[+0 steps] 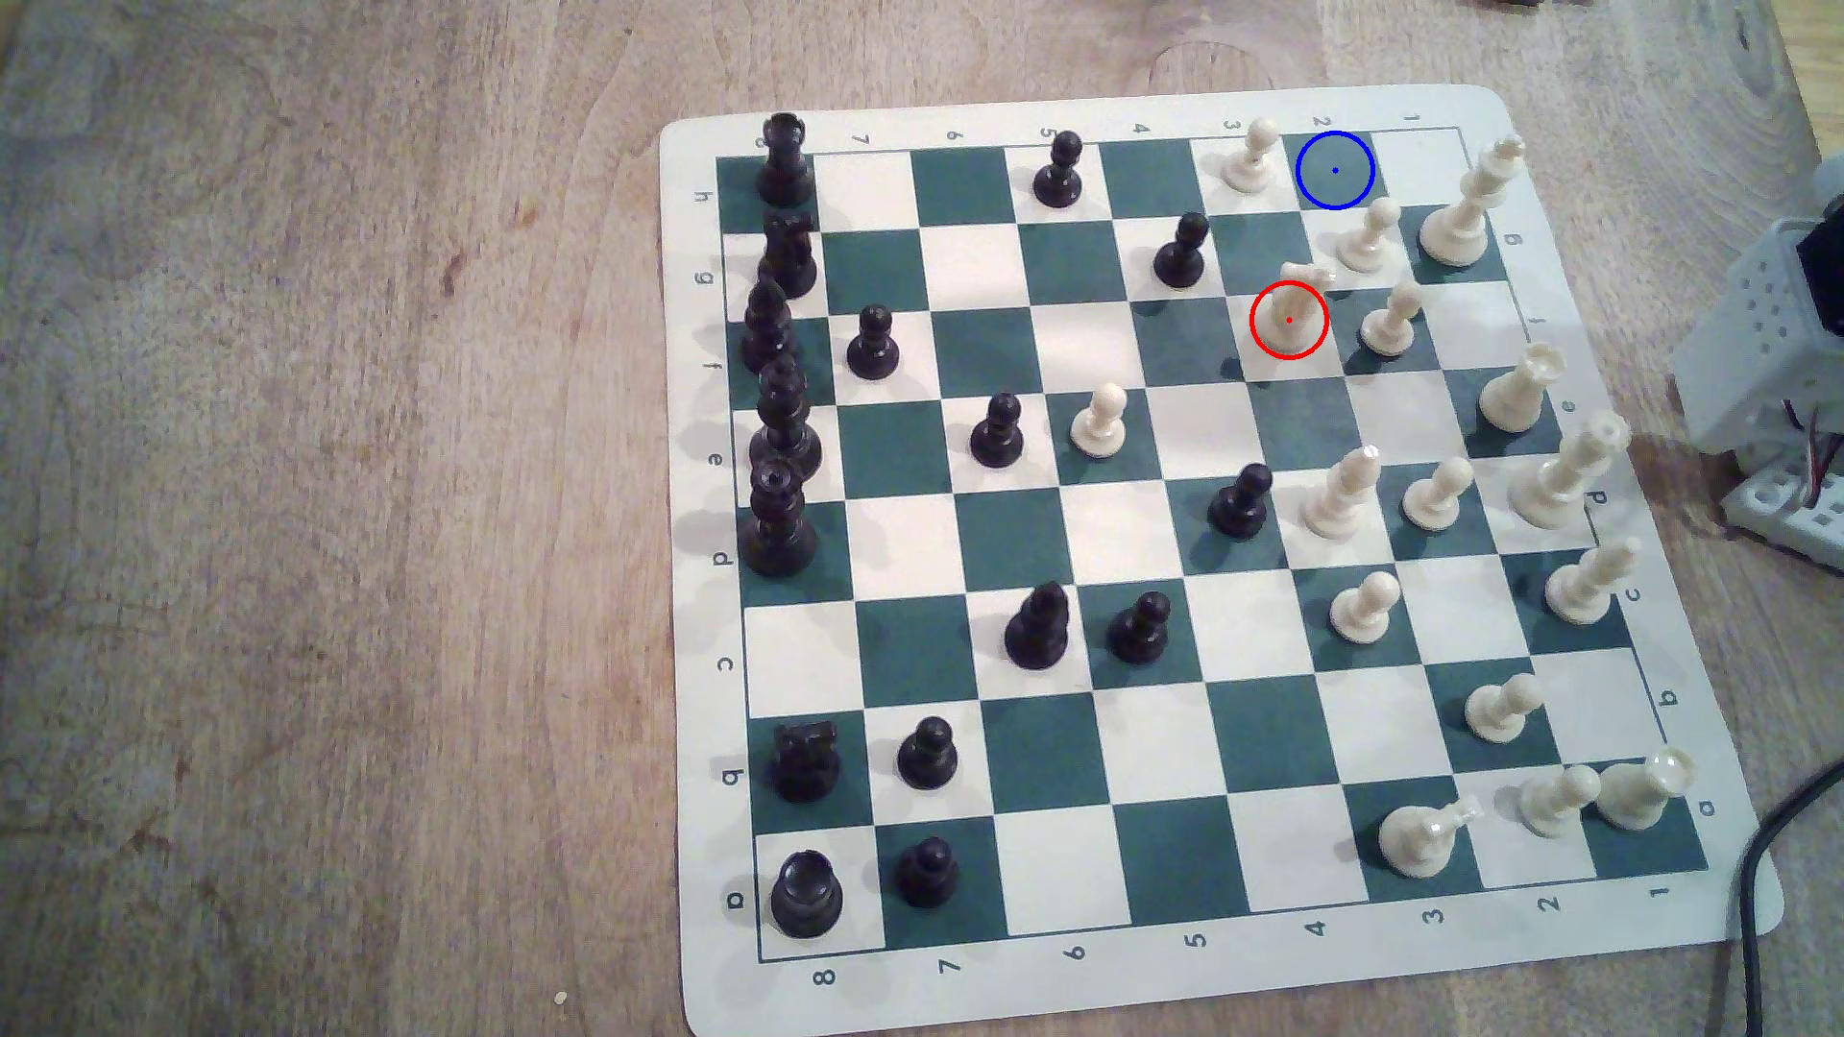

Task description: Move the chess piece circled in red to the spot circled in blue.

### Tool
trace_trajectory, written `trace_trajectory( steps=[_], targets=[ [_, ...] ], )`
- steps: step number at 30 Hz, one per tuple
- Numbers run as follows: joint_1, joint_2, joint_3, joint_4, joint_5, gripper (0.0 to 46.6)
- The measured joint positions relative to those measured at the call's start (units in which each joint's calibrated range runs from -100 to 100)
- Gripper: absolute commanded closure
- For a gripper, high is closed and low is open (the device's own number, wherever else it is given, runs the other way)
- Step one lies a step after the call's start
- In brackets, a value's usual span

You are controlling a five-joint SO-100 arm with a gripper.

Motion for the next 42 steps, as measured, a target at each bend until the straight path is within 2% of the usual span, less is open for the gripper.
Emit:
trace_trajectory(
  steps=[3, 6, 8, 12, 17, 25, 27, 31, 34, 40, 42],
  targets=[
    [0.7, 0.0, -3.5, 10.9, -1.3, 46.4],
    [1.8, 0.0, -8.0, 28.8, -2.8, 45.8],
    [2.2, 0.0, -8.9, 36.6, -3.6, 42.6],
    [3.2, 0.1, -9.9, 46.1, -3.4, 40.6],
    [3.5, 7.7, -13.2, 60.1, -3.0, 38.7],
    [3.5, 22.1, -13.6, 62.9, -4.2, 33.7],
    [3.8, 25.1, -13.6, 62.9, -4.2, 34.2],
    [5.7, 32.3, -13.6, 62.3, -2.6, 34.5],
    [5.8, 36.5, -14.3, 62.5, -1.4, 32.5],
    [8.4, 46.7, -18.8, 58.3, -2.0, 31.6],
    [8.4, 49.3, -19.5, 56.8, -1.5, 31.1]
  ],
)
